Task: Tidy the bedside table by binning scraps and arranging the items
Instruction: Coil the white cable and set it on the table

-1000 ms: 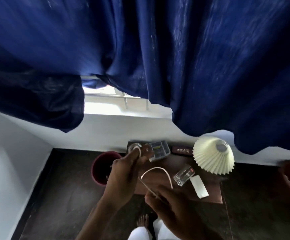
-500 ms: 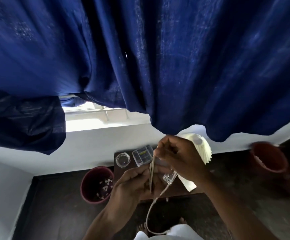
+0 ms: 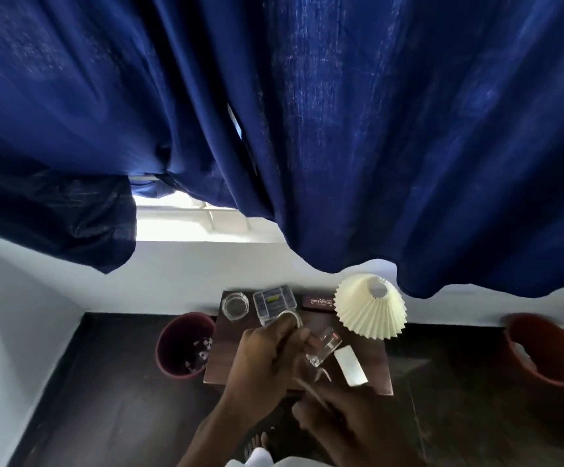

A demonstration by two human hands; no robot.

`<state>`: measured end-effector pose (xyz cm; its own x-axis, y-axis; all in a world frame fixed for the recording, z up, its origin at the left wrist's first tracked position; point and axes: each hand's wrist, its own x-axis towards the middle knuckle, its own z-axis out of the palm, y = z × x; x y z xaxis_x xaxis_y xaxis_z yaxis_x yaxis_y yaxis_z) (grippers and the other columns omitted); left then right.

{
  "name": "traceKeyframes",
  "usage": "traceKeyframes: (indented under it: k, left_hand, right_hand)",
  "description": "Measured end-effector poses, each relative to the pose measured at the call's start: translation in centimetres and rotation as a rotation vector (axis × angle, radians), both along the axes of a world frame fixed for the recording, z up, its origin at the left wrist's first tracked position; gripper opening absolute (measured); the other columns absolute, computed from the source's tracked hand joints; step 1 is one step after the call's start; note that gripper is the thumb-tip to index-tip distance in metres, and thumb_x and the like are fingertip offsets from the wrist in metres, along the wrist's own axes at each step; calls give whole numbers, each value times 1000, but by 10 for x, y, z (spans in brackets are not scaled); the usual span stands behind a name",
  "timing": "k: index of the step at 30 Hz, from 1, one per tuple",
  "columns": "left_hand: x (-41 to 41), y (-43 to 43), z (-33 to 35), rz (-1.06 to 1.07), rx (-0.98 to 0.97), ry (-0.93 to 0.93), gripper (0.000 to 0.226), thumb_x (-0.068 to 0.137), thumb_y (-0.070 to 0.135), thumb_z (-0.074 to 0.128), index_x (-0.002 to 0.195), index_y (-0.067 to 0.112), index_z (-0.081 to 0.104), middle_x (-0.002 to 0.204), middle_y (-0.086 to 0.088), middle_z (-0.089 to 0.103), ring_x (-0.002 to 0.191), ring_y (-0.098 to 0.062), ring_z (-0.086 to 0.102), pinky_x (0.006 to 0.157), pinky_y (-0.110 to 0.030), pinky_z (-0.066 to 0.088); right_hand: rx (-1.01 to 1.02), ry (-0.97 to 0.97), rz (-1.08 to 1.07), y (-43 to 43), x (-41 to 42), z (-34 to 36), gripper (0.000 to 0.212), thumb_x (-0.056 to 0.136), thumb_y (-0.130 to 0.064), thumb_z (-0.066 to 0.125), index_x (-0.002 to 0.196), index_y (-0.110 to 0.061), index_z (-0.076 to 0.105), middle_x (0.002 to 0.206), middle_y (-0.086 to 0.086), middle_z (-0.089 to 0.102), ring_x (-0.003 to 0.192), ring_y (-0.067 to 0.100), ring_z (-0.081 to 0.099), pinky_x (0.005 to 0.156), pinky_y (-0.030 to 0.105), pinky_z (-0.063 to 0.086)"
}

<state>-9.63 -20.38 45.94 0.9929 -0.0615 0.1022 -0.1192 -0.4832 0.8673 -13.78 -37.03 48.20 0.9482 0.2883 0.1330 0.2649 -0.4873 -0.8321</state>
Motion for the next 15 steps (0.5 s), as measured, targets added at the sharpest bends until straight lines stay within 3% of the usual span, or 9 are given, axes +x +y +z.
traceKeyframes:
  k: [1, 2, 3, 5, 7, 9, 12, 15]
  left_hand:
    - [-5, -10, 0, -4, 28, -17, 30, 99, 26, 55, 71, 18, 49, 67, 16, 65, 60, -1, 58, 60, -29, 49]
    - [-11, -22, 2, -20, 28, -11, 30, 100, 25, 55, 72, 17, 49, 65, 14, 60, 58, -2, 53, 57, -32, 47]
    - [-17, -34, 2, -41, -14, 11, 29, 101, 25, 54, 73, 16, 51, 65, 10, 59, 58, -7, 53, 57, -34, 47]
    - [-29, -57, 8, -69, -280, 135, 28, 104, 19, 51, 79, 11, 61, 69, 7, 65, 64, -7, 61, 60, -28, 49]
    - [-36, -76, 14, -50, -564, 300, 30, 104, 13, 49, 85, 9, 71, 74, -5, 73, 69, -15, 69, 67, -24, 54]
    - [-42, -87, 19, -7, -712, 376, 31, 95, 15, 48, 88, 10, 78, 73, -17, 74, 66, -23, 70, 66, -27, 56]
    - [-47, -90, 25, 20, -790, 392, 37, 87, 19, 45, 92, 11, 81, 66, -19, 71, 60, -27, 68, 63, -31, 55]
    - [-50, -87, 30, 80, -805, 347, 38, 82, 17, 45, 87, 13, 83, 61, -16, 69, 56, -24, 66, 61, -29, 56]
  right_hand:
    - [-85, -32, 80, -16, 4, 9, 15, 89, -49, 65, 103, -45, 70, 121, -49, 47, 102, -23, 55, 95, 14, 42]
    - [-124, 20, 128, -29, 10, 20, 11, 90, -54, 61, 96, -49, 69, 101, -46, 57, 92, -19, 59, 89, 19, 42]
    - [-156, 64, 158, -42, 18, 25, 16, 91, -57, 58, 86, -45, 68, 81, -37, 63, 79, -12, 63, 80, 19, 43]
    - [-117, 29, 155, -60, 37, 37, 26, 91, -52, 61, 74, -33, 66, 64, -22, 66, 64, 0, 65, 63, 16, 43]
    - [-29, 11, 138, -72, 57, 43, 26, 83, -47, 71, 70, -25, 65, 60, -14, 66, 58, 3, 62, 57, 19, 46]
    - [57, 95, 125, -78, 73, 33, 27, 73, -41, 82, 68, -23, 63, 57, -8, 62, 53, 2, 54, 54, 16, 41]
    - [217, 348, 160, -77, 89, 6, 30, 67, -44, 82, 74, -21, 64, 70, 9, 67, 62, 8, 57, 61, 23, 45]
    - [323, 486, 227, -66, 83, -32, 15, 84, -36, 72, 76, -24, 65, 69, -5, 66, 65, 5, 57, 62, 23, 44]
